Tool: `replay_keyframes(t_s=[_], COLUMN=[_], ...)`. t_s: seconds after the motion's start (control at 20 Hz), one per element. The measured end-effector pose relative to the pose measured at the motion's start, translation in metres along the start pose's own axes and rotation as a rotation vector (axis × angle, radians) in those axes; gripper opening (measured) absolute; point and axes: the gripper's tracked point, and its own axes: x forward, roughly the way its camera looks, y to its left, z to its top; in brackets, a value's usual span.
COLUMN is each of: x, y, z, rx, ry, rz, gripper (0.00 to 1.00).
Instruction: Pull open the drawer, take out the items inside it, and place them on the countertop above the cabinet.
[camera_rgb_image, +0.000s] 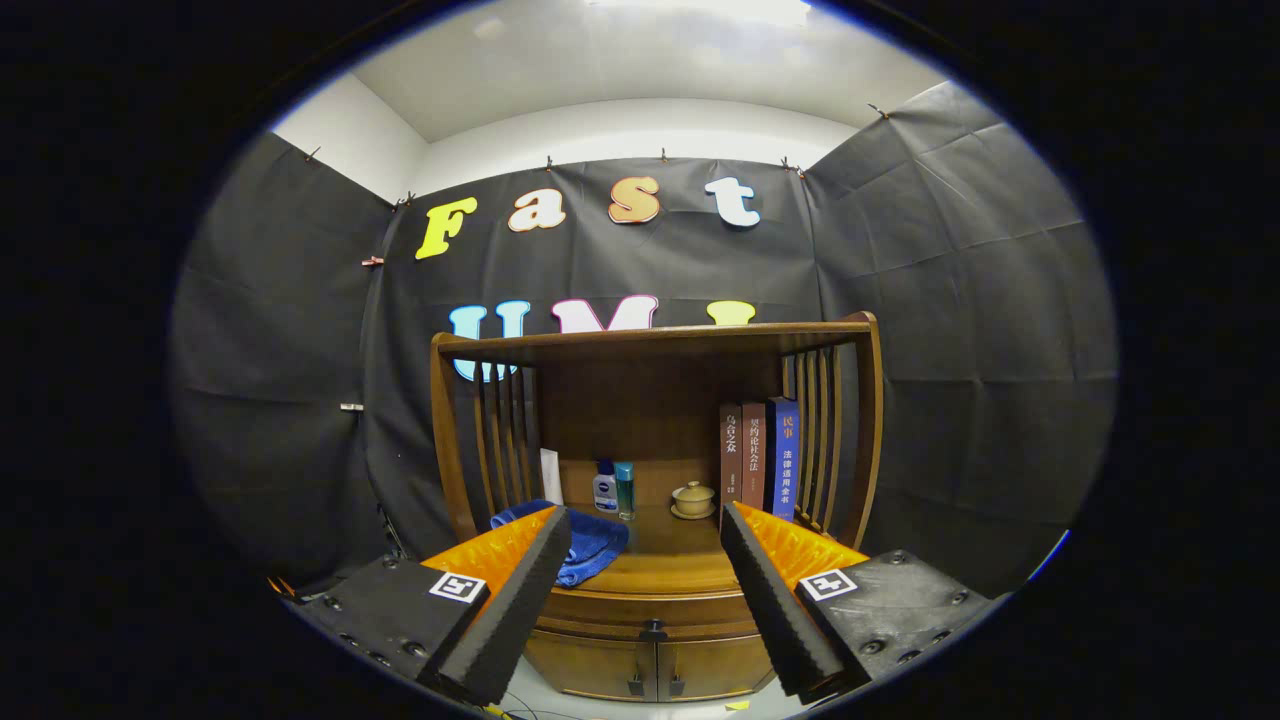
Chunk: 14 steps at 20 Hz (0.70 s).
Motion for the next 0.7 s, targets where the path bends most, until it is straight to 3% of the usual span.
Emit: replay_keyframes(t_s=[0.7], x=[0.033], y=[0.009], z=[-0.085], rx=[0.0], ry=[0.134], rz=[-0.005], gripper=[0.98])
